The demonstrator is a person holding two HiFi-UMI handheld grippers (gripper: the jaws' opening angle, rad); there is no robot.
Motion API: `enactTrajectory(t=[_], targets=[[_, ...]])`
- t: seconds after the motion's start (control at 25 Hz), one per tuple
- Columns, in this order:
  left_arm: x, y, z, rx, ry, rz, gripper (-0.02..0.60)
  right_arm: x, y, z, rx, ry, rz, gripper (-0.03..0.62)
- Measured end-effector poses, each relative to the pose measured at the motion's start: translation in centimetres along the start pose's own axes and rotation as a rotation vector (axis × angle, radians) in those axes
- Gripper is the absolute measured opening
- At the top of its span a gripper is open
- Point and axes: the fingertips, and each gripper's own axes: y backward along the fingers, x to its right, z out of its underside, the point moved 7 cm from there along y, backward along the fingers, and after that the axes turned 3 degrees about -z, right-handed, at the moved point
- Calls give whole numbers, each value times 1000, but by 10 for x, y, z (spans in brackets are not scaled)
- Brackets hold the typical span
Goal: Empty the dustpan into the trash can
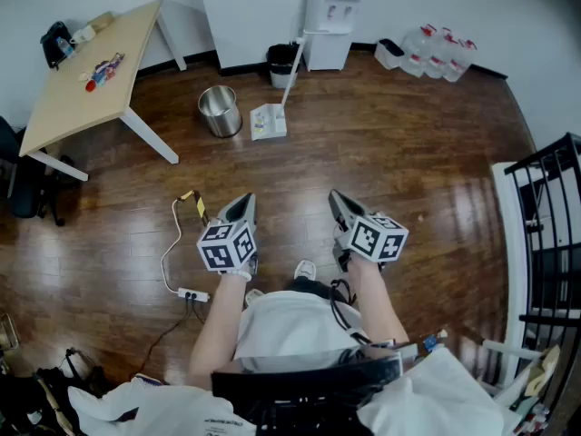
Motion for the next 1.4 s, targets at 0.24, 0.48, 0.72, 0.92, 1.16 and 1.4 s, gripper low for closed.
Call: enactTrajectory(t=[0.24, 0.48, 0.72, 0.92, 1.16, 1.4], targets=[[22, -23, -1, -1, -6, -3, -5, 27, 4, -18, 29, -19, -4, 6], [43, -41, 0, 7, -11, -15, -5, 62, 12, -33, 64, -51, -19, 29], [62, -58, 1, -2, -37, -4, -5, 83, 18, -46, 111, -60, -12, 31], [65, -73, -8, 7, -37, 0, -5, 89, 7, -55, 108, -50, -14, 37], [59, -106, -22, -4, -44, 24, -5, 99, -22, -72, 111, -45, 1, 37], [30, -148, -57, 1, -19, 5, -5, 112, -67, -97, 82, 9, 35, 38]])
